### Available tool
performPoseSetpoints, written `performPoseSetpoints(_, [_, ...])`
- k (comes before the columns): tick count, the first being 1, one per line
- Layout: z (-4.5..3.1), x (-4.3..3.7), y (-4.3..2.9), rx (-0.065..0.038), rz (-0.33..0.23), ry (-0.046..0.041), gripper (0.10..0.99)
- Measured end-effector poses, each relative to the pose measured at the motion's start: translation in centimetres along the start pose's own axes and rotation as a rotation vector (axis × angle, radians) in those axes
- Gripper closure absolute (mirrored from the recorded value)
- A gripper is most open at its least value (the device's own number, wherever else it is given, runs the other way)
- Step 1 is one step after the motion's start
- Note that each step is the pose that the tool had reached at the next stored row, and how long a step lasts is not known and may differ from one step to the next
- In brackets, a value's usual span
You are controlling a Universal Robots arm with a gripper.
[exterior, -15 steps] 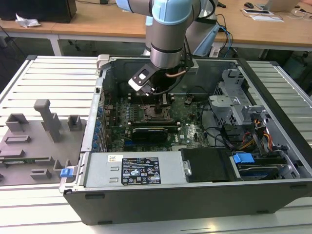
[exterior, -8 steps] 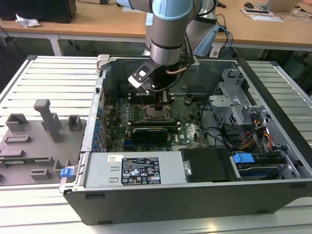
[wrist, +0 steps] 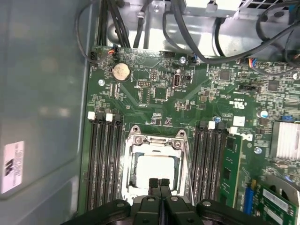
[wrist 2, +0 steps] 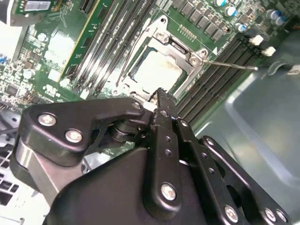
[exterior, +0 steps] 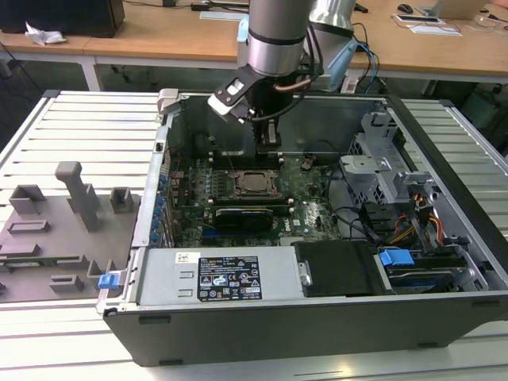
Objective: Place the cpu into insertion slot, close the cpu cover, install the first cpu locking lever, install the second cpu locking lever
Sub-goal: 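Install the first cpu locking lever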
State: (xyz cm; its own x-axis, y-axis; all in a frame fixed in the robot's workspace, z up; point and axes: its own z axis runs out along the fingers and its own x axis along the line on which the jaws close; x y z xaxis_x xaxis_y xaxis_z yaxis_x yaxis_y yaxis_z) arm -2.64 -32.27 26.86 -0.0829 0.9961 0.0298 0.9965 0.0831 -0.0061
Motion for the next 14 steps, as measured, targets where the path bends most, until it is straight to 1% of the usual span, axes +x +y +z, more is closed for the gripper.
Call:
performPoseSetpoints(5, [-1.02,0.03,-0.01,0.0,0.0,-0.0001,0.98])
performPoseSetpoints(7, [-1.15,0.03,-0.01,0.0,-0.01,-0.0001,0.98])
performPoseSetpoints(12, [-1.14,0.03,-0.01,0.004,-0.118,-0.0012,0.98])
performPoseSetpoints(14, [-1.13,0.03,-0.01,0.005,-0.152,-0.0014,0.98])
